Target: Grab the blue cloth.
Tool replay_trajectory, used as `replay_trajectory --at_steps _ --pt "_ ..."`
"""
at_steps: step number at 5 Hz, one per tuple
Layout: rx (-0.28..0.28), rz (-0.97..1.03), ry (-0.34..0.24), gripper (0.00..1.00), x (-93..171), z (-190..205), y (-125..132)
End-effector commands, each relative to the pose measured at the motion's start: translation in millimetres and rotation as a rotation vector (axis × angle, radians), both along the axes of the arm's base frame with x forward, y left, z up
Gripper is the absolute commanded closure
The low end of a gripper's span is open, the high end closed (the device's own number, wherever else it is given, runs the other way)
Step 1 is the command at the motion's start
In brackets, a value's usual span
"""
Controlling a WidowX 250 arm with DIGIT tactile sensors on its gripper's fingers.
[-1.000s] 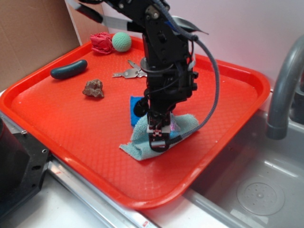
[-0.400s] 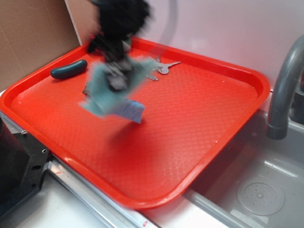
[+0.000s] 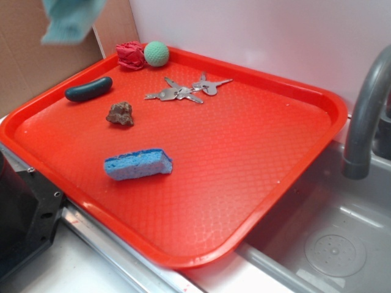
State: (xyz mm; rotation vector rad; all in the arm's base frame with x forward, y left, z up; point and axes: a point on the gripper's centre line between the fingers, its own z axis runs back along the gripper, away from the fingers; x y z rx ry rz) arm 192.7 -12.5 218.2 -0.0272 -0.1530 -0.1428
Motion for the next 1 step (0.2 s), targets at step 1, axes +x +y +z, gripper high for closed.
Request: replay_trajectory --at_steps 1 --pt "0.058 -0.039 0.020 1.00 12.2 24.6 -33.4"
